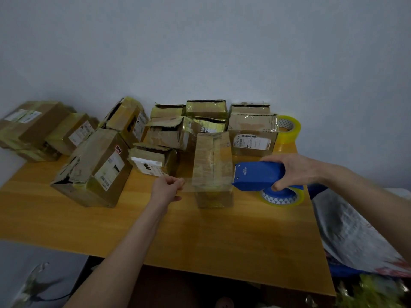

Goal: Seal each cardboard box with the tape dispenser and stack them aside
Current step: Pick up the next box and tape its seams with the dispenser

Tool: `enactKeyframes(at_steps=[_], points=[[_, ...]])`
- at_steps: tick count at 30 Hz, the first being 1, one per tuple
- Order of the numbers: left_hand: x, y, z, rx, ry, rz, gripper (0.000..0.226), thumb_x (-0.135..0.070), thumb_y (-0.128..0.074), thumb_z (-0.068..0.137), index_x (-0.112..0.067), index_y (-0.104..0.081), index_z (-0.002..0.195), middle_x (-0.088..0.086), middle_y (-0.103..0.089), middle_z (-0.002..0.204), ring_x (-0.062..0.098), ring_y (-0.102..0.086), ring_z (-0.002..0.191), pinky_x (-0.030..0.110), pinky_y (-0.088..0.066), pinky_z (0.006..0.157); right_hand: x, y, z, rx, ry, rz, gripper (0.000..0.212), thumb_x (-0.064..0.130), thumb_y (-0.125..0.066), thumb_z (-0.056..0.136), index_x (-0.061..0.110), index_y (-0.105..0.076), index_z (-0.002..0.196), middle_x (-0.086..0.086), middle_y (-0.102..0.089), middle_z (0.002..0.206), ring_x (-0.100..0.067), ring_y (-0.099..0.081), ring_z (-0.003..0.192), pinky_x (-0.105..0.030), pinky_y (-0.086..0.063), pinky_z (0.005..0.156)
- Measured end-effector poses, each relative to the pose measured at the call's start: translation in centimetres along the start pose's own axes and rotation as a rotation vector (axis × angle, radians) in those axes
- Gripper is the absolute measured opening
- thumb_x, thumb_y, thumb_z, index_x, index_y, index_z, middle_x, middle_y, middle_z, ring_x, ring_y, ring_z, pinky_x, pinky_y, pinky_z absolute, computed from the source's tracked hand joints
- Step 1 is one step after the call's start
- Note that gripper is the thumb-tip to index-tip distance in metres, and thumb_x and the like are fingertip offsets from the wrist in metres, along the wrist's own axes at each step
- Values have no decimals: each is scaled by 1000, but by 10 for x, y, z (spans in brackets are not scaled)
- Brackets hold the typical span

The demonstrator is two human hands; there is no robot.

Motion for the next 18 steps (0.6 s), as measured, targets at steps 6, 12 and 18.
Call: enactKeyframes(at_steps=[6, 12, 18], points=[[12, -8, 5, 10, 17, 69, 15, -16, -62, 92, -2, -67, 94, 2, -63, 77, 8, -58, 71, 24, -54, 58, -5, -16, 12, 48, -18, 23, 61, 12, -78, 73, 36, -48, 120, 7, -58, 107, -8, -58, 94, -20, -47, 76], [14, -19, 8, 32, -50, 213, 13, -26, -62, 92, -16, -66, 85, -4, -67, 79, 14, -65, 86, 29, -55, 69, -11, -27, 21, 55, -72, 14, 68, 15, -78, 72, 40, -40, 122, 5, -58, 115, -15, -57, 103, -29, -48, 90], [23, -9, 15, 70, -24, 723, 61, -45, -56, 92, -19, -39, 145, 16, -34, 146, 32, -51, 121, 45, -48, 97, -10, -28, 16, 28, -71, -28, 71, 19, -78, 71, 33, -43, 131, 4, -58, 115, -17, -56, 104, -33, -50, 90]])
Point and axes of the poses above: each hand's wrist, its own z-axis towards the middle knuckle, its own y-axis out of the back of the hand, x = y × z, the point moved 9 cm from there along z, towards the middle knuckle
